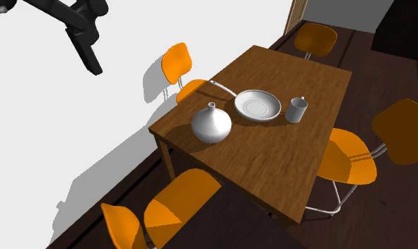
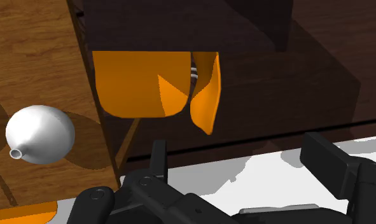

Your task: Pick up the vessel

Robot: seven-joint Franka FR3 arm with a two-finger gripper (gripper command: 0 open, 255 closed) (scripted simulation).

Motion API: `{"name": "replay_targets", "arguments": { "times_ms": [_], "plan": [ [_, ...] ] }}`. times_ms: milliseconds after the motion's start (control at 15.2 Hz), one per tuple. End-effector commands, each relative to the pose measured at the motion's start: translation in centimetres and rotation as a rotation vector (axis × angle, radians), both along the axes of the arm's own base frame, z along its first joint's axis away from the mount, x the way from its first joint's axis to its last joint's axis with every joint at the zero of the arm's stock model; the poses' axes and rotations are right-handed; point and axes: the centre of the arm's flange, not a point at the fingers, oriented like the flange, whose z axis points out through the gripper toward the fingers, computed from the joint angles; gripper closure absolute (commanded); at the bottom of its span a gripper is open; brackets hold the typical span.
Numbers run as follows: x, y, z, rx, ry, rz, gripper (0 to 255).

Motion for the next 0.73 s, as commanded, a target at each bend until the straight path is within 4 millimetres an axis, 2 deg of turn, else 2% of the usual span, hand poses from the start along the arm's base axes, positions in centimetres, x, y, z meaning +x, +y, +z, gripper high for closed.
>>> {"name": "replay_targets", "arguments": {
  "times_ms": [0, 660],
  "plan": [
    [0.0, 0.0, 0.0, 0.0, 0.0, 0.0, 0],
    [3.7, -9.6, -8.2, 0.002, -0.011, 0.024, 0]
  ]
}}
